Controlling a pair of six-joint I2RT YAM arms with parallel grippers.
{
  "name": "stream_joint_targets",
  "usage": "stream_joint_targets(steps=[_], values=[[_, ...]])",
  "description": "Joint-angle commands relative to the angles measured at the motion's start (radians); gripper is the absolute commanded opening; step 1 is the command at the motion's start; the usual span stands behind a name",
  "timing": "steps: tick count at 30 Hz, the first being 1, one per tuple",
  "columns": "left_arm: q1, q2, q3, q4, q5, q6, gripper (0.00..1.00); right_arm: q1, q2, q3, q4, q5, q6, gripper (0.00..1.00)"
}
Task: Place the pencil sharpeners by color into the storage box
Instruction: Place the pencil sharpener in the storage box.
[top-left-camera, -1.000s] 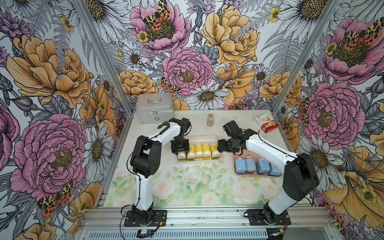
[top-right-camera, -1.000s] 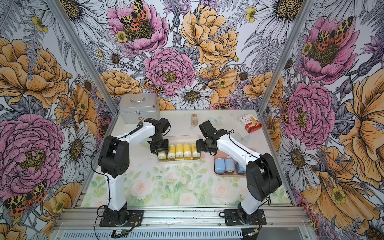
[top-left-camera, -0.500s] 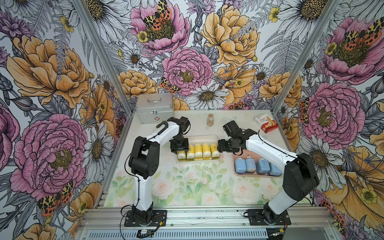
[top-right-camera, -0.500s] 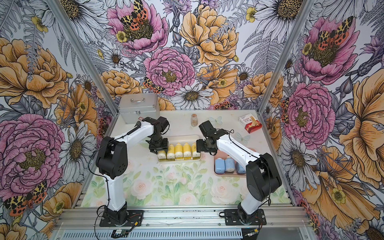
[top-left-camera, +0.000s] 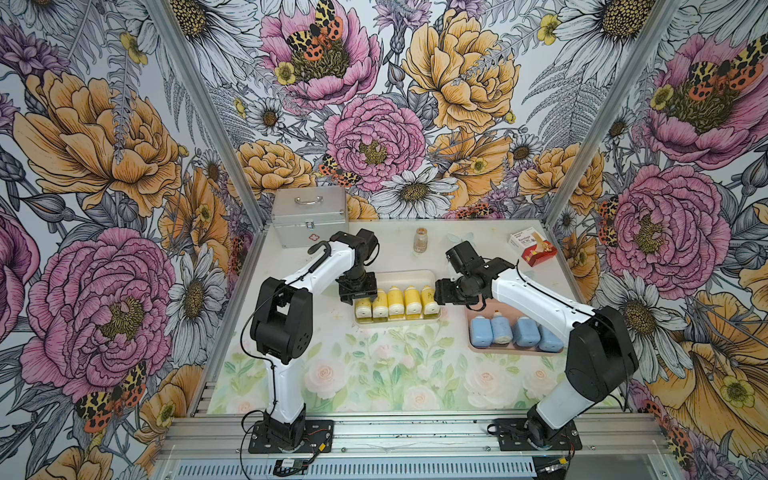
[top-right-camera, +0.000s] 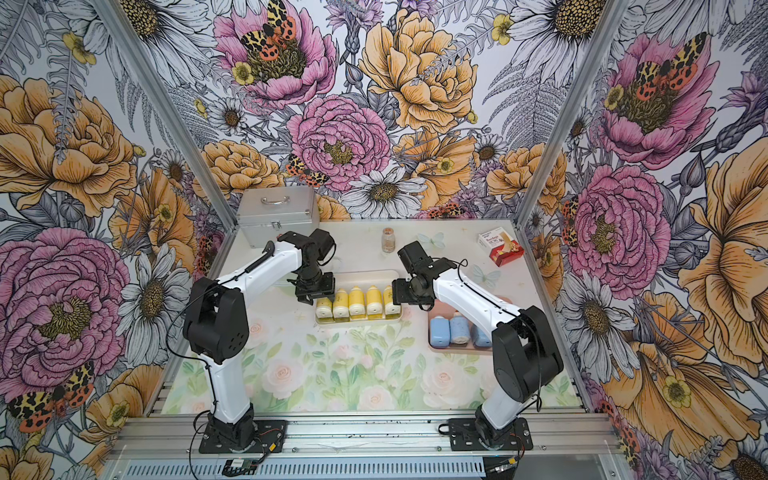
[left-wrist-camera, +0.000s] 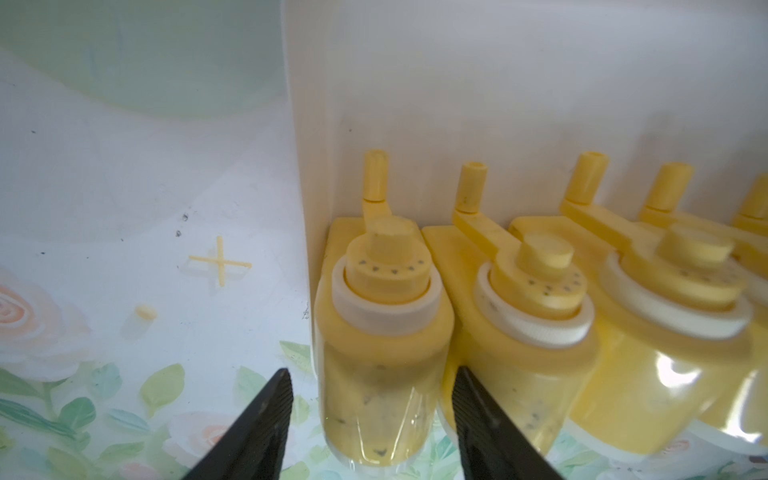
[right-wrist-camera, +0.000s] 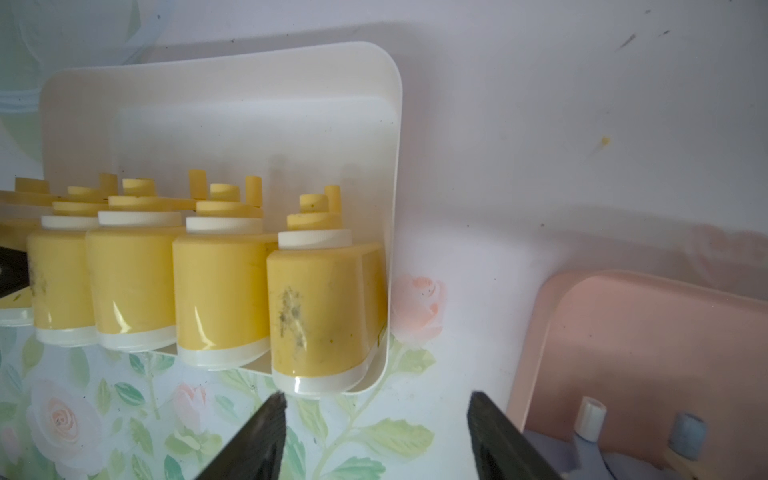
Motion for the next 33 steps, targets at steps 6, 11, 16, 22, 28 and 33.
stream_joint_targets(steps=[6, 11, 16, 22, 28, 33], values=[[0.010, -0.098, 0.004, -0.003, -0.030, -0.014, 0.65, -0.002, -0.018, 0.011, 0.016, 0.000, 0.001, 0.71], [0.010, -0.154, -0.008, -0.003, -0.052, -0.021, 0.70, -0.004, -0.031, 0.003, 0.016, 0.011, 0.002, 0.71], [0.010, -0.194, -0.018, 0.000, -0.089, -0.022, 0.77, -0.006, -0.044, -0.002, 0.016, 0.022, 0.000, 0.71], [0.011, -0.242, -0.045, 0.017, -0.150, -0.006, 0.96, -0.008, -0.064, 0.000, 0.014, 0.042, -0.010, 0.71], [0.026, -0.289, -0.105, 0.073, -0.149, 0.013, 0.99, -0.016, -0.073, 0.004, 0.014, 0.063, -0.017, 0.74], [0.053, -0.326, -0.161, 0.136, -0.128, 0.030, 0.99, -0.028, -0.067, 0.011, 0.013, 0.068, -0.018, 0.96]])
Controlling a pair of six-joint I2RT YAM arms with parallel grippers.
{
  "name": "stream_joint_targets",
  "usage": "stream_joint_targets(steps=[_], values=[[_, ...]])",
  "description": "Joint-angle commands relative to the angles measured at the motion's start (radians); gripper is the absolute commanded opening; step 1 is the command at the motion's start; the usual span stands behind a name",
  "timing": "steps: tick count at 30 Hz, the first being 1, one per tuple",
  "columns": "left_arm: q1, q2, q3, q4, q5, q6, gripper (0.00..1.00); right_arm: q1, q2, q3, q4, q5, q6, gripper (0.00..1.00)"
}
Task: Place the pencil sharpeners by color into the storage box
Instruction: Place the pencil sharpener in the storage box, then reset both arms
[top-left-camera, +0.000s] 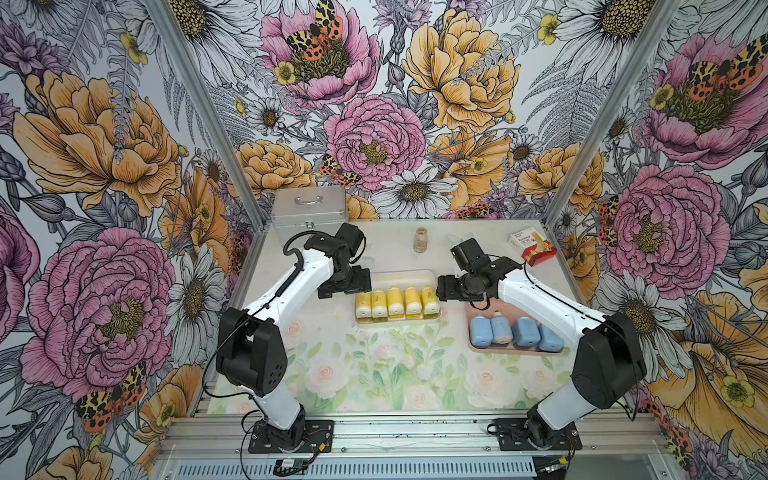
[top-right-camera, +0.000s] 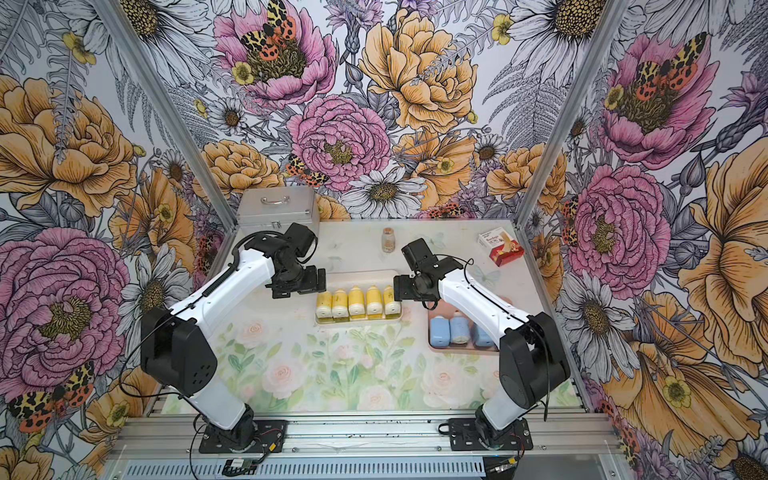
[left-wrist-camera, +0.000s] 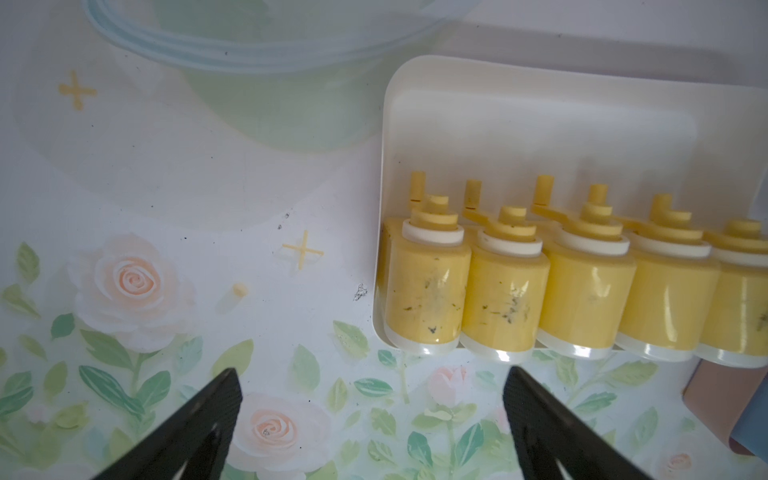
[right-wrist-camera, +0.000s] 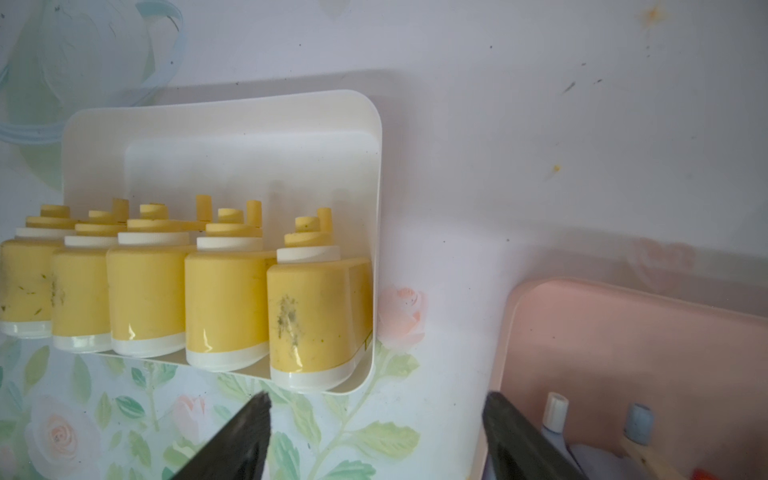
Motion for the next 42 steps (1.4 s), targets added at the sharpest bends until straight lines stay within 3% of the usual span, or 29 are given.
stream_joint_targets(steps=[1, 15, 28, 35, 42], values=[[0.028, -0.061, -0.032, 0.079, -0.006, 0.030, 0.99, -0.012, -0.018, 0.012, 0.012, 0.023, -0.013, 0.99], [0.198, -0.153, -0.118, 0.234, 0.016, 0.086, 0.99, -0.044, 0.017, 0.059, 0.014, 0.041, -0.035, 1.00], [0.367, -0.167, -0.174, 0.371, -0.004, 0.102, 0.99, -0.046, 0.022, 0.097, 0.021, 0.177, -0.064, 0.99], [0.436, -0.179, -0.265, 0.568, -0.117, 0.200, 0.99, -0.047, -0.006, 0.112, 0.062, 0.236, -0.092, 1.00], [0.478, -0.295, -0.505, 0.922, -0.130, 0.234, 0.99, -0.053, -0.083, 0.082, 0.160, 0.348, -0.118, 1.00]])
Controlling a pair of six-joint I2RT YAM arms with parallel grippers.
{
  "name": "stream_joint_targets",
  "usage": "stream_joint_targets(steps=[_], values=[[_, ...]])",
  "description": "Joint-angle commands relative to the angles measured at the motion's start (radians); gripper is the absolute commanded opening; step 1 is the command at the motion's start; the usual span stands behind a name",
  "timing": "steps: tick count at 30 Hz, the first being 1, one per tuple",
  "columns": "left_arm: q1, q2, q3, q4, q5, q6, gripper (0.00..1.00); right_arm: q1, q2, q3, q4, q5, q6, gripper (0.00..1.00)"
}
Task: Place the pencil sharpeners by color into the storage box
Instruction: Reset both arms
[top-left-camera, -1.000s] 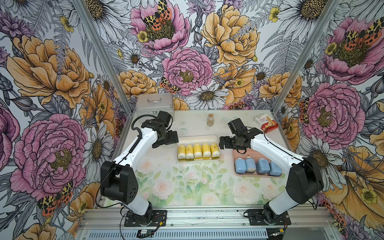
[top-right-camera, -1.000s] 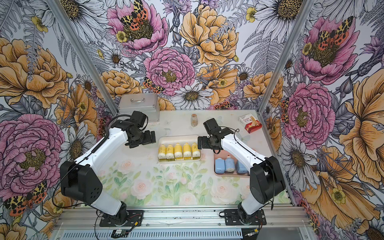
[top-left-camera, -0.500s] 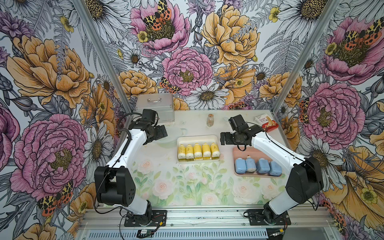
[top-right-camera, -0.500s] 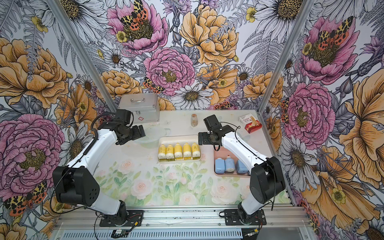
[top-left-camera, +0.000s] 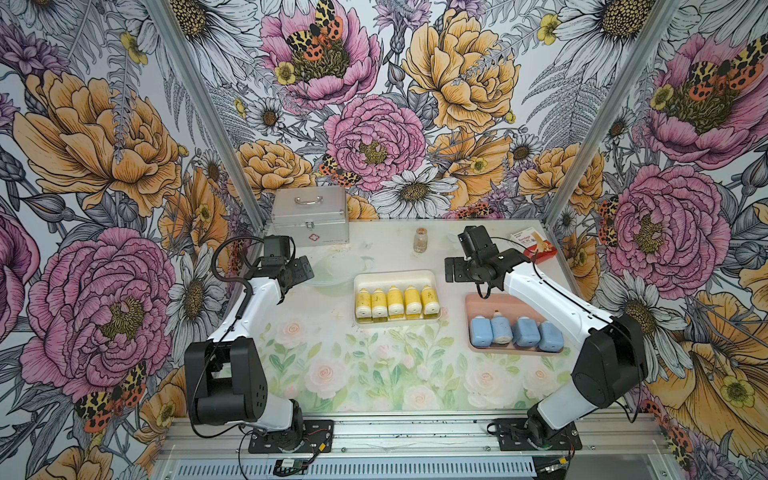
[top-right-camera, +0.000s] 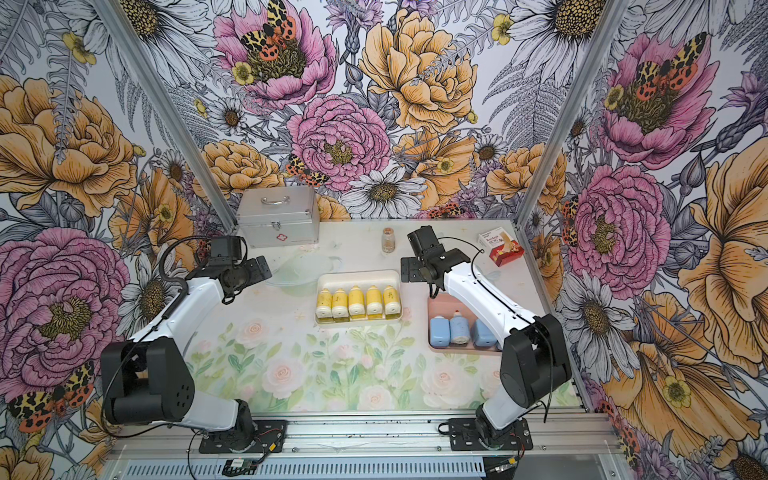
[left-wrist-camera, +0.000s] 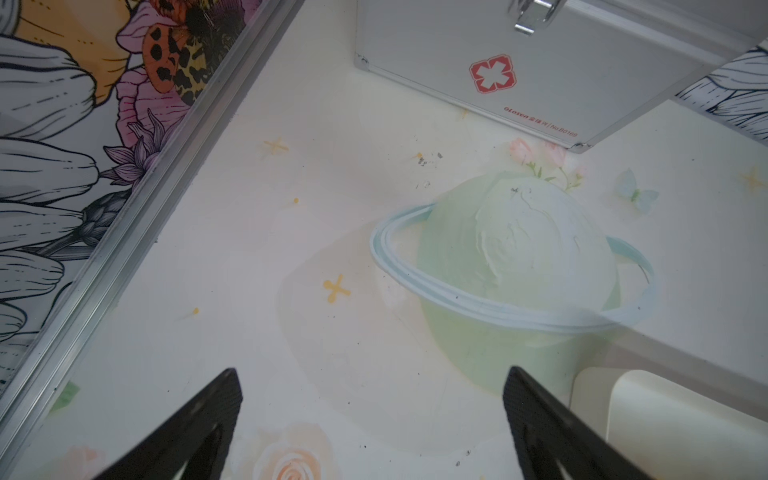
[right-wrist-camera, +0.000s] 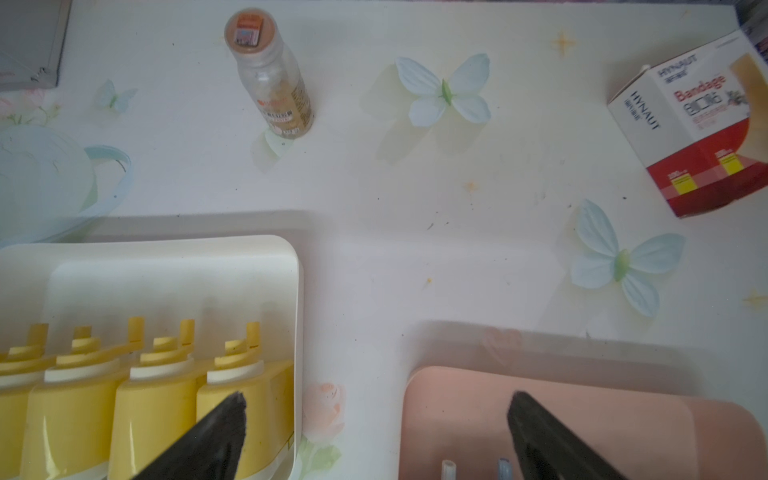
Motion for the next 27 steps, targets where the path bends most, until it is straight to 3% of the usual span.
stream_joint_targets(steps=[1, 4, 7, 11, 27], values=[[0.024, -0.072, -0.083, 0.258, -0.033, 0.044, 0.99, -0.007, -0.081, -0.008, 0.103, 0.089, -0.031, 1.00], [0.027, -0.105, -0.189, 0.396, -0.023, 0.062, 0.99, -0.010, -0.150, -0.070, 0.205, 0.115, -0.052, 1.00], [0.027, -0.127, -0.282, 0.537, -0.035, 0.081, 0.98, -0.010, -0.279, -0.216, 0.421, 0.139, -0.096, 1.00], [0.027, -0.104, -0.348, 0.654, -0.091, 0.093, 0.99, -0.011, -0.371, -0.388, 0.687, 0.152, -0.252, 1.00], [-0.033, 0.024, -0.480, 0.980, -0.175, 0.143, 0.99, -0.082, -0.271, -0.444, 0.718, 0.209, -0.182, 1.00]])
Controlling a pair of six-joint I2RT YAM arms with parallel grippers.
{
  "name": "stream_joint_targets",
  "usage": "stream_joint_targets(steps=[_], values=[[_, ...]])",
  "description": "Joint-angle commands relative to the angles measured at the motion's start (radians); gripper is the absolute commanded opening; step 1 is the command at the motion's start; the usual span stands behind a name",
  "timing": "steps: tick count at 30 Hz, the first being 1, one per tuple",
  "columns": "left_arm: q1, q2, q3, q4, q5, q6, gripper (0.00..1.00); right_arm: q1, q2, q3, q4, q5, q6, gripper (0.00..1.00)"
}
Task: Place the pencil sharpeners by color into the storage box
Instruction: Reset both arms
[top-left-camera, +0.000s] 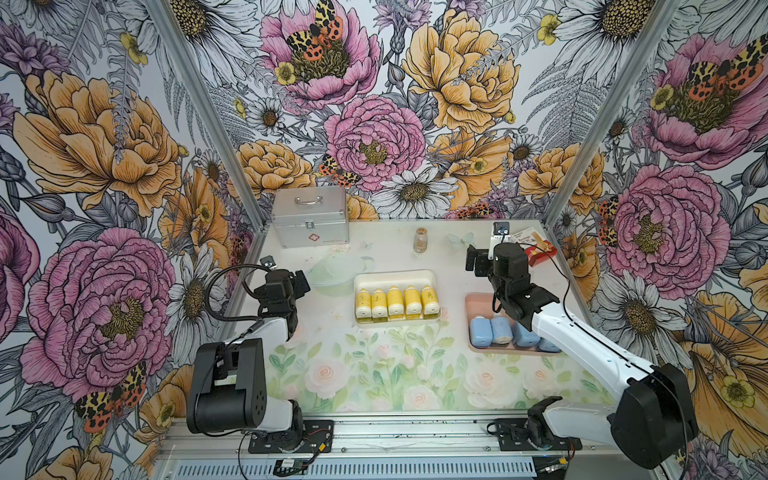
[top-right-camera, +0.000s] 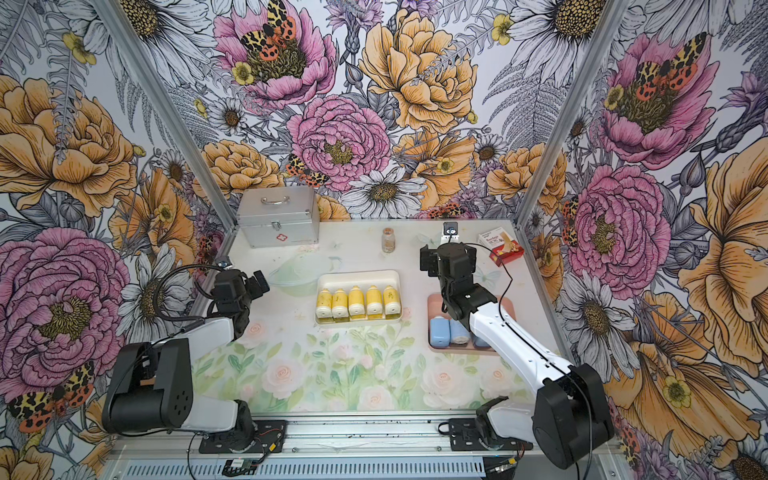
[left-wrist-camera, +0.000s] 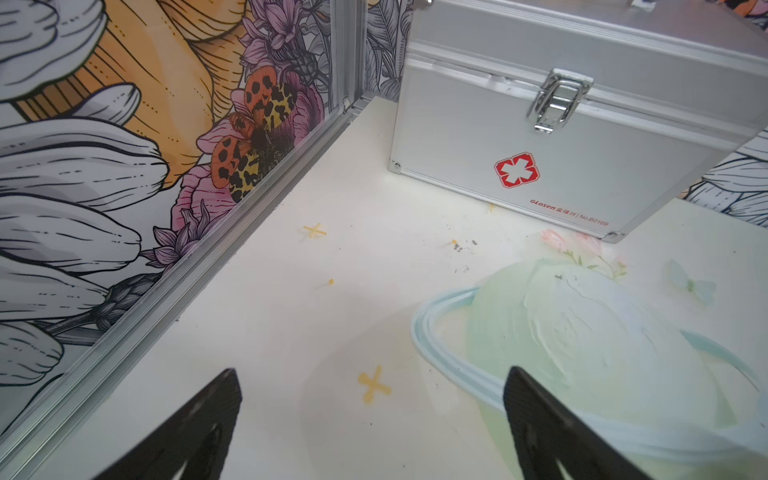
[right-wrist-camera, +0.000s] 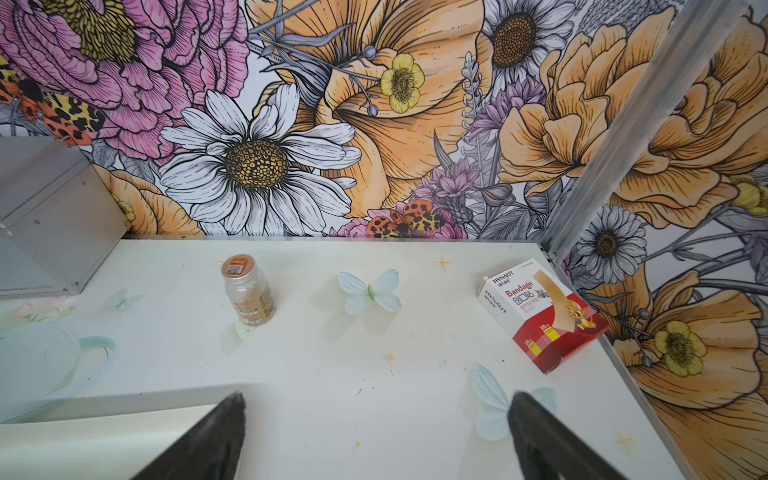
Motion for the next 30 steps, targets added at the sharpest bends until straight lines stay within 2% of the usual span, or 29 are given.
stream_joint_targets(steps=[1, 9, 17, 30], values=[[-0.039, 0.024, -0.022, 0.151, -0.050, 0.049, 0.99, -0.030, 0.024, -0.027, 0.035, 0.027, 0.051, 1.00], [-0.145, 0.063, -0.089, 0.336, -0.130, 0.165, 0.99, -0.088, 0.010, -0.113, 0.143, 0.035, 0.042, 1.00], [-0.147, 0.060, -0.096, 0.346, -0.130, 0.166, 0.99, -0.118, -0.008, -0.188, 0.238, 0.034, -0.001, 1.00], [-0.152, 0.040, -0.176, 0.475, -0.108, 0.178, 0.99, -0.153, -0.021, -0.276, 0.347, 0.020, -0.062, 1.00]])
